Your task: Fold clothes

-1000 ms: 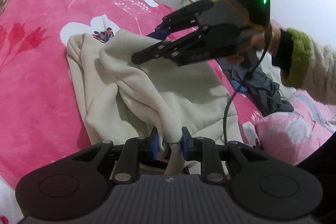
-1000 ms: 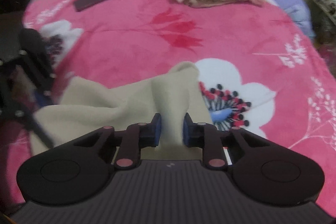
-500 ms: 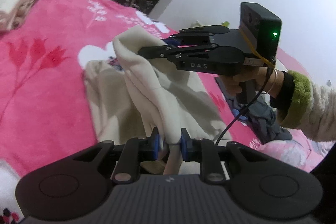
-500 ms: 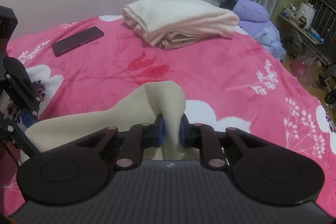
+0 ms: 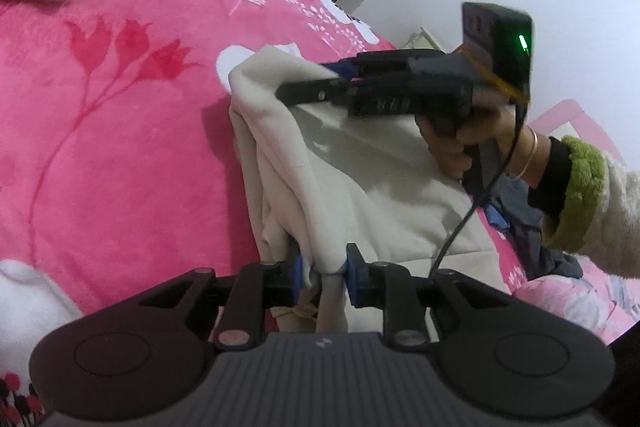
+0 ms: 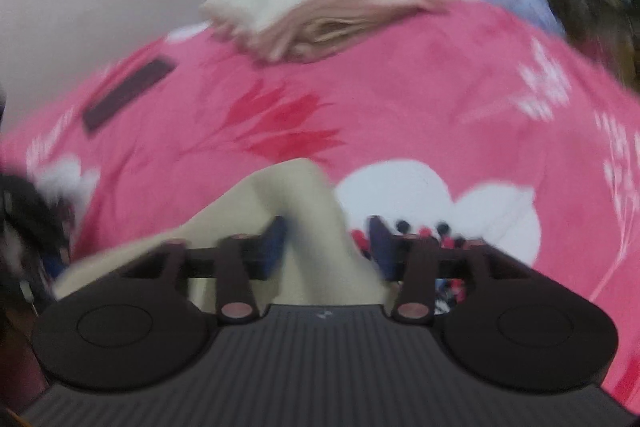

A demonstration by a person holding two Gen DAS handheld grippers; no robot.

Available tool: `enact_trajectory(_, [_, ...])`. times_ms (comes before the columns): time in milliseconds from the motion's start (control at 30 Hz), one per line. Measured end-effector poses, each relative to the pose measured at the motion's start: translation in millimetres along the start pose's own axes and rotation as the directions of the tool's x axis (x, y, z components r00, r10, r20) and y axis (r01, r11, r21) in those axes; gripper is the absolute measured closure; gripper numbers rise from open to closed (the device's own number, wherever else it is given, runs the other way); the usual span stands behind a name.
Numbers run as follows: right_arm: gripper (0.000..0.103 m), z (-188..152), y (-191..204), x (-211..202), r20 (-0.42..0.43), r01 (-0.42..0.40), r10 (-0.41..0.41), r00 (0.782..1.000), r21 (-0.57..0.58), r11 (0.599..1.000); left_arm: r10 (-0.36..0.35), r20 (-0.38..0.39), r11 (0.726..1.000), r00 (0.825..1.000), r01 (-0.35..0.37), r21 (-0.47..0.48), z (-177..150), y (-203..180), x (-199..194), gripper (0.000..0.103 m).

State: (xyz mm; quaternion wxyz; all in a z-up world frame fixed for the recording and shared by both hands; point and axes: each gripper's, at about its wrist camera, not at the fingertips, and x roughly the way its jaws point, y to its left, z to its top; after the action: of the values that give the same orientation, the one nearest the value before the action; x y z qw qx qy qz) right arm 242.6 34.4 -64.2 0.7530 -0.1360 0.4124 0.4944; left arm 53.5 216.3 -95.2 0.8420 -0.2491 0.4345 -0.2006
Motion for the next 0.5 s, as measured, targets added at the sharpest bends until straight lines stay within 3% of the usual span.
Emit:
enact_trajectory(67, [0.041, 2.5, -24.7, -9.1, 0.016, -0.044, 0.042, 0.999, 0.168, 0.985, 0.002, -0.001, 1.000, 1.000, -0.002, 0.005, -1.6, -1.1, -0.7, 0.077])
enact_trajectory(133, [0.040, 0.9, -47.4, -24.3, 0.062, -0.066, 0.048, 0.997, 0.322, 0.944, 0.006, -0.004, 1.000, 1.000, -0.006, 0.006, -2.3, -0.9, -0.7, 0.075])
enact_trajectory(233, [0.040, -4.9, -67.8, -55.5, 0.127, -0.050, -0.009, 0.992, 0.453, 0.890, 0.007, -0.015, 1.000, 1.000, -0.007, 0.002, -1.6, -0.8, 0.5, 0.071])
enact_trajectory(367, [0.040, -17.9, -74.5, -105.0, 0.207, -0.060, -0.058, 0.977, 0.521, 0.852, -0.015, -0.034, 0.999, 0.999, 0.014, -0.042, 2.2, 3.1, 0.0, 0.067])
enact_trajectory(500, [0.040, -40.1, -58.3, -149.8, 0.249, -0.077, -0.066, 0.966, 0.524, 0.848, -0.054, -0.032, 0.991, 0.998, 0.050, -0.125, 6.1, 12.3, -3.8, 0.057])
